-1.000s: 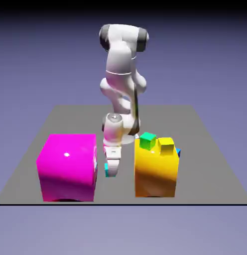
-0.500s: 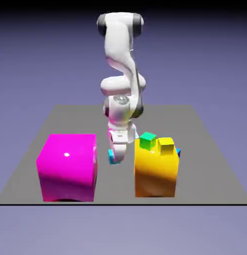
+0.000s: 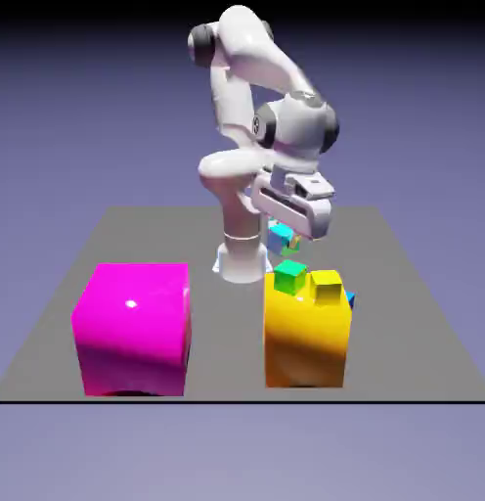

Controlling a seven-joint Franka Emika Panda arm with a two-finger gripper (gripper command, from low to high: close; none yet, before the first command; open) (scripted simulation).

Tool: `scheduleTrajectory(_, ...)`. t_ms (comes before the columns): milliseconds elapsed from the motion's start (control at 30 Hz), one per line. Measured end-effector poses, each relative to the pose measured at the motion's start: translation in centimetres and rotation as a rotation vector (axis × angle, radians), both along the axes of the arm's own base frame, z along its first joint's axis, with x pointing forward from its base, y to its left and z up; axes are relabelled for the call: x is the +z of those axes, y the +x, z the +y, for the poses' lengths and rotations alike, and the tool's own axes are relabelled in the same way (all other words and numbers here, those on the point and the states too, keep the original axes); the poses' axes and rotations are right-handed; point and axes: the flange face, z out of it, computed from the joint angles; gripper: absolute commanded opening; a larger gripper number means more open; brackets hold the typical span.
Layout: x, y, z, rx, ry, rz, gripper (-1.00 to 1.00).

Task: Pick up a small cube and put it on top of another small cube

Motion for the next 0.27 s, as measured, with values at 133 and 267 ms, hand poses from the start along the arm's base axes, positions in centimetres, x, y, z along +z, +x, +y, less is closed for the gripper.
scheduleTrajectory(133,-6.1,0.4,-0.3,0.0,0.0,0.0,-1.0)
scheduleTrajectory(267,-5.5,0.4,-0.2,0.0,0.001,-0.001,1.0)
